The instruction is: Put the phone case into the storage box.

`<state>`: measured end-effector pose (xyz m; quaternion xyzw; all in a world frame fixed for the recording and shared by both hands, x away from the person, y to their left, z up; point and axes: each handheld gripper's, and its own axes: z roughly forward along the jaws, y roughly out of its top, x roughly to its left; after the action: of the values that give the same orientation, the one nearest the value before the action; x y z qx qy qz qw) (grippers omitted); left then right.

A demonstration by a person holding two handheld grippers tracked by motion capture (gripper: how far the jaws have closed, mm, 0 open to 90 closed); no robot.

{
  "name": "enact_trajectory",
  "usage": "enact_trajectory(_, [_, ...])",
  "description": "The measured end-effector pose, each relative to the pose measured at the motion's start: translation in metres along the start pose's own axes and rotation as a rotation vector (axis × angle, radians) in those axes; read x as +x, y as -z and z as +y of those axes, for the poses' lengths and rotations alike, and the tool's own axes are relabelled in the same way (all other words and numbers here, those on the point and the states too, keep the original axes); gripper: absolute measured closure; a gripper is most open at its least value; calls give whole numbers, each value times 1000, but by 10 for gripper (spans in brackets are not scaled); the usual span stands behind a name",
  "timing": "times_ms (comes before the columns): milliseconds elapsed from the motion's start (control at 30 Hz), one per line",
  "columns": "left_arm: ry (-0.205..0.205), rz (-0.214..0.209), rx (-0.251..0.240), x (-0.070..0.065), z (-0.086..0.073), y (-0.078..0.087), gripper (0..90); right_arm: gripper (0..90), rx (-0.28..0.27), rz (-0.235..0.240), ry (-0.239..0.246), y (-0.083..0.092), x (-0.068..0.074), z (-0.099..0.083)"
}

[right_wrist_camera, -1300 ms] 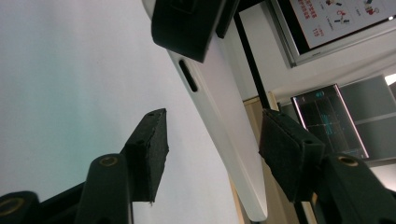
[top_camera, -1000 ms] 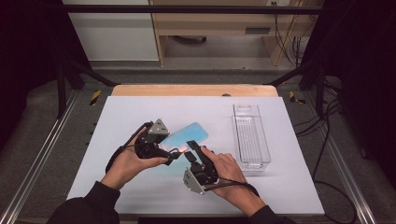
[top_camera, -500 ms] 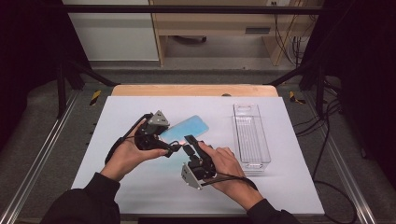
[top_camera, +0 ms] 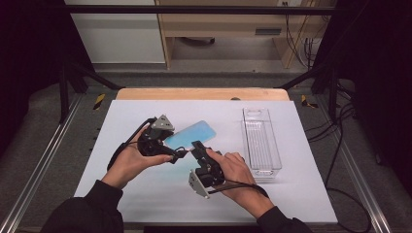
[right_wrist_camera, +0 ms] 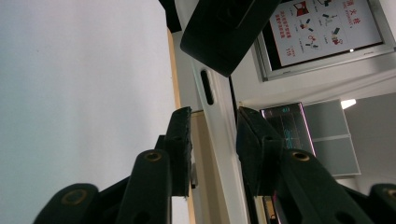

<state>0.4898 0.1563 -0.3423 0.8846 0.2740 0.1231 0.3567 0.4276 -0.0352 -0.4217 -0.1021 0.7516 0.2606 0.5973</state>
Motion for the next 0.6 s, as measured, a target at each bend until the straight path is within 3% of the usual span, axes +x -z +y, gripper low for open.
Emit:
enact_trajectory(267, [40,-3,-11,3,0,-2,168,770,-8,-1,-7,0,0,1])
enact_trajectory(600, [76,-18,-45,4,2,-3,168,811,6,12,-36,0,-1,0])
